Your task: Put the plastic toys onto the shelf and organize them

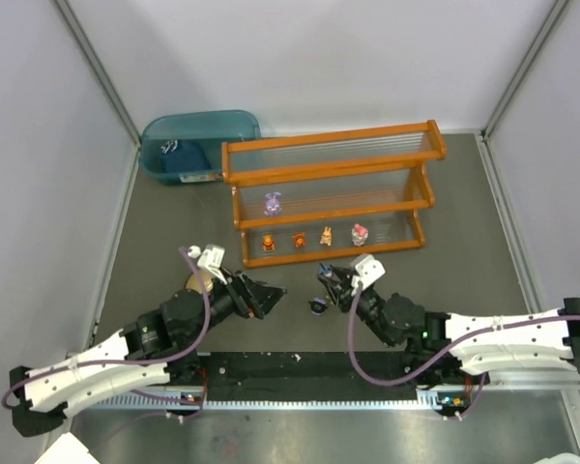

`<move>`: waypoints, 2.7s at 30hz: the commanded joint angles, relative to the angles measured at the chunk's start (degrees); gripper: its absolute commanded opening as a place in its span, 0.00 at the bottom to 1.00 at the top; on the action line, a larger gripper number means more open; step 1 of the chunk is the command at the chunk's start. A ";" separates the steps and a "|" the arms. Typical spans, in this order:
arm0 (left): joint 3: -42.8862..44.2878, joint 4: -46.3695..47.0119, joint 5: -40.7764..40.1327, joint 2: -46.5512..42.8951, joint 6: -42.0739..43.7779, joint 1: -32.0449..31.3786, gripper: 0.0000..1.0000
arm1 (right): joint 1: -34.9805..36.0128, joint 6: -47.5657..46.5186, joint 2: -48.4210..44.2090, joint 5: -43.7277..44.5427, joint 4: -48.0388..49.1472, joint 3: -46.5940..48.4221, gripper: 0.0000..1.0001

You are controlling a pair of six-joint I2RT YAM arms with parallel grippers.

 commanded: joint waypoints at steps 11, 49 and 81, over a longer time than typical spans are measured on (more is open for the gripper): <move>-7.64 -4.75 -8.99 -3.87 7.10 -0.16 0.99 | -19.17 6.86 17.17 -9.15 -2.05 21.76 0.00; -10.89 -1.75 -9.96 -7.47 10.01 -0.16 0.99 | -31.74 18.46 36.80 -9.16 3.41 31.88 0.00; -11.33 -1.05 -10.05 -7.47 9.75 -0.07 0.99 | -32.71 25.05 38.47 -8.89 -1.78 32.32 0.23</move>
